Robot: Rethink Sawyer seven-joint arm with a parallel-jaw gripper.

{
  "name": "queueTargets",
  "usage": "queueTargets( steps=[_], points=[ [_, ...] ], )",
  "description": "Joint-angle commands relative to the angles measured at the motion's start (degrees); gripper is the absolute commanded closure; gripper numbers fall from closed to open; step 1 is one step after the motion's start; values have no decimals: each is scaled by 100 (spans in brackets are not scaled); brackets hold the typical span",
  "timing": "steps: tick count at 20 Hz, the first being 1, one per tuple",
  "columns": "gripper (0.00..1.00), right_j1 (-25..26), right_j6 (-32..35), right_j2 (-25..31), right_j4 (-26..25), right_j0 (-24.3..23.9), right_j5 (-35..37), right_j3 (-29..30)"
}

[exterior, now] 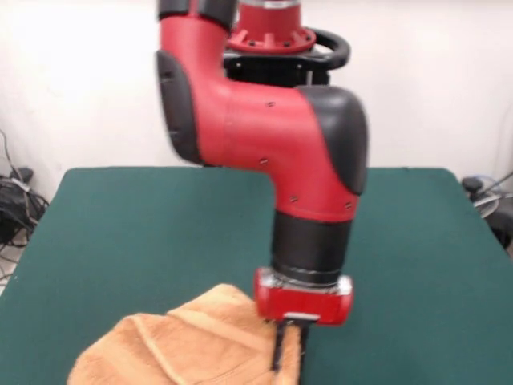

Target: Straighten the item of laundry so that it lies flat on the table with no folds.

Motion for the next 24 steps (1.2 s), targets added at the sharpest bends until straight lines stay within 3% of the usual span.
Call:
queueTargets(
  steps=[1,5,14,24],
  points=[
    [100,-65,2274,-364,545,511,-905,1252],
    [100,43,2084,-193,575,342,-1198,1371],
    [100,492,1379,362,162,-469,-1340,1004],
    [100,507,1268,245,39,-392,-1604,983]
  ],
)
